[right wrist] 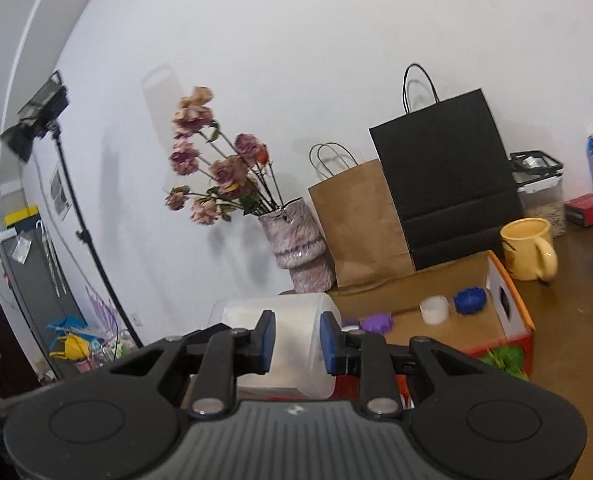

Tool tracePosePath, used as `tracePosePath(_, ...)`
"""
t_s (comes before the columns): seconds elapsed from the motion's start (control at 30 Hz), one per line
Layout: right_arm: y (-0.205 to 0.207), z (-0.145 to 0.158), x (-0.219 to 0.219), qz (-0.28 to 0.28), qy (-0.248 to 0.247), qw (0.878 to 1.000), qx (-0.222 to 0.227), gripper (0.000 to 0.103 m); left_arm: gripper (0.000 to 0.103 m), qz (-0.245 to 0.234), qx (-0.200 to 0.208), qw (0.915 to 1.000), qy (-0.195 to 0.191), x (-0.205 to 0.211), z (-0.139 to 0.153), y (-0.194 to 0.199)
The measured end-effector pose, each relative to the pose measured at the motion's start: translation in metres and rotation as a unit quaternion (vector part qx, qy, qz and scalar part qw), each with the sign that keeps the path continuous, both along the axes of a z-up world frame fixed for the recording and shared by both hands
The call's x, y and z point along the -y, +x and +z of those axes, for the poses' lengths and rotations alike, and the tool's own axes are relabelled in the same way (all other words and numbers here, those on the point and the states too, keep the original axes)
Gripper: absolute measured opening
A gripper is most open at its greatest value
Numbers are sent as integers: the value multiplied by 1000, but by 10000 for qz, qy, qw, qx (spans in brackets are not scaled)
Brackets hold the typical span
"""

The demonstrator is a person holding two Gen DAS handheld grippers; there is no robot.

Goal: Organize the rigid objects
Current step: 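Lift the white container with both tools and carry it over the box, then lower the white container into the box and open both tools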

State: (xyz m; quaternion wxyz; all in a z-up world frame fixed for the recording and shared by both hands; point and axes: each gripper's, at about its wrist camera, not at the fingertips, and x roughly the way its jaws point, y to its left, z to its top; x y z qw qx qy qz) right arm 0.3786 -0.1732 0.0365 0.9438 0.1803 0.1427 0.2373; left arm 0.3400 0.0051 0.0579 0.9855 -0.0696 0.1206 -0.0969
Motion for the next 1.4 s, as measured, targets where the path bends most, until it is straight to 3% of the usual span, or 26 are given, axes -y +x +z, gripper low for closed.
tracePosePath(0.17,80,6,-3,-1,19,9994,-345,24,25,-102,-382,9991,-130,-9,9,86)
tracePosePath(0.33,170,-10,8,32,279,9924,-1201,24,25,-96,-802,9966,-166,-4,-2,160)
tracePosePath(0.43,224,-31,13,98,202,9840,-1767,24,25,-40,-1300,9908,-372,-3,-21,206)
tracePosePath(0.63,311,-75,11,-25,-69,9620,-2729,24,25,160,-2413,9695,-405,4,-67,290)
tracePosePath(0.7,320,-83,16,-12,128,9602,-2789,23,26,204,-2506,9676,-218,9,-73,298)
tracePosePath(0.83,315,-80,12,-139,-427,9678,-2476,24,29,-130,-2828,9587,-264,11,-83,309)
tracePosePath(1.07,305,-79,3,-9,-998,9664,-2370,26,37,-137,-2805,9597,107,24,-89,303)
tracePosePath(1.2,301,-78,5,29,-969,9621,-2547,27,38,-281,-2860,9577,127,19,-82,294)
tracePosePath(1.27,296,-78,10,-49,-723,9607,-2680,30,41,-287,-2773,9603,106,15,-72,284)
tracePosePath(1.4,270,-56,20,-258,-682,9674,-2424,36,57,-99,-2414,9702,178,3,-41,258)
